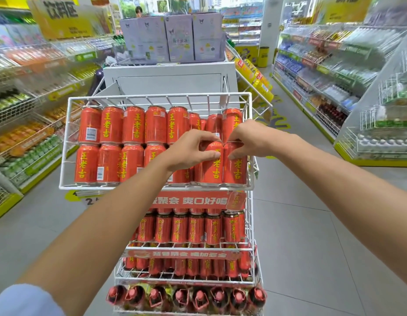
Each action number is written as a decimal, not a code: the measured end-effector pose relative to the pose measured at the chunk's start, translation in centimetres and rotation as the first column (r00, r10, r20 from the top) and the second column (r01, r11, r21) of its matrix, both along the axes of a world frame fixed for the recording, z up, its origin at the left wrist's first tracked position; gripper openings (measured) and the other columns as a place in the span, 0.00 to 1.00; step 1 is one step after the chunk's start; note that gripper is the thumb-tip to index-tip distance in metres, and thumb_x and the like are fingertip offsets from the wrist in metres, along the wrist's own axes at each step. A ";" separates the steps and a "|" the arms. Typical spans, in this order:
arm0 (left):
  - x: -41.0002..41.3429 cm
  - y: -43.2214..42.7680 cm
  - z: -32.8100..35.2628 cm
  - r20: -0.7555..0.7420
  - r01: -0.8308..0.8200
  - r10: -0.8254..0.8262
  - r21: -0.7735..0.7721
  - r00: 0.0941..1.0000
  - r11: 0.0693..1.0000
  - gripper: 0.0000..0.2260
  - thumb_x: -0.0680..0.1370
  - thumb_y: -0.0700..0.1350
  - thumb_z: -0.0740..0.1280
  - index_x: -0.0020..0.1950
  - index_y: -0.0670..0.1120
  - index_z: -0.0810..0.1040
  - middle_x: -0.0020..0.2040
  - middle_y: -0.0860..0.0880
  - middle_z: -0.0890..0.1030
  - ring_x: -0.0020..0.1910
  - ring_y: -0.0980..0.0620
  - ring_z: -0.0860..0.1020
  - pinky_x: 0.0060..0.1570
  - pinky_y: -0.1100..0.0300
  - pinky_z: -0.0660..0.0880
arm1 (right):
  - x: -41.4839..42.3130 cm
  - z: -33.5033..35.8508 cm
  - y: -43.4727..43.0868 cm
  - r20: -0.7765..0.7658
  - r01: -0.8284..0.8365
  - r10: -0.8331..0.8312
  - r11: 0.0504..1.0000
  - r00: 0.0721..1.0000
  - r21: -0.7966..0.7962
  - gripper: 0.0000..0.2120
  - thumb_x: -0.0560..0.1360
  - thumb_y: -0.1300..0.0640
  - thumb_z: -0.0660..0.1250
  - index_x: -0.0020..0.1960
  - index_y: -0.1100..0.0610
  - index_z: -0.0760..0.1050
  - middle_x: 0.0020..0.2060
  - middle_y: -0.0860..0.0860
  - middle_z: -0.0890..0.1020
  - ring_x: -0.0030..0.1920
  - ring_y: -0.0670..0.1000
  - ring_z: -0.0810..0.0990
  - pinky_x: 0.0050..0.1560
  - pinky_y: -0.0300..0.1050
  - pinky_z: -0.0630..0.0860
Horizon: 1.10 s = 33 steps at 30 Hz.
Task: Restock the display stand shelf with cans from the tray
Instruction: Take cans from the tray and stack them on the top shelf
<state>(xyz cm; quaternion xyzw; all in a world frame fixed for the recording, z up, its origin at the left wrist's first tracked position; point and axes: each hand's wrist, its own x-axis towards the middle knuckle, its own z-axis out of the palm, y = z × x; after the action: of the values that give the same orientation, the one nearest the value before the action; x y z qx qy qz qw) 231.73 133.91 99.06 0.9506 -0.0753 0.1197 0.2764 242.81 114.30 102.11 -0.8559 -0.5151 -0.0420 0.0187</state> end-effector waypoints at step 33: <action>-0.6 -2.5 0.6 -0.083 -0.057 0.084 0.283 0.993 0.958 0.16 0.82 0.52 0.66 0.66 0.45 0.73 0.56 0.48 0.78 0.52 0.47 0.76 0.54 0.49 0.75 | -2.2 -1.6 -0.8 0.060 0.033 -0.038 0.995 0.997 0.090 0.15 0.78 0.46 0.70 0.55 0.58 0.79 0.49 0.53 0.79 0.50 0.57 0.79 0.49 0.53 0.76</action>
<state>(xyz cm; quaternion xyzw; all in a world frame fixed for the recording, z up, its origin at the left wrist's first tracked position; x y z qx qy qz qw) 231.13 131.42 99.68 0.9868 -0.0443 0.0726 0.1381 240.64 113.45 100.51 -0.8615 -0.4978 -0.0915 0.0401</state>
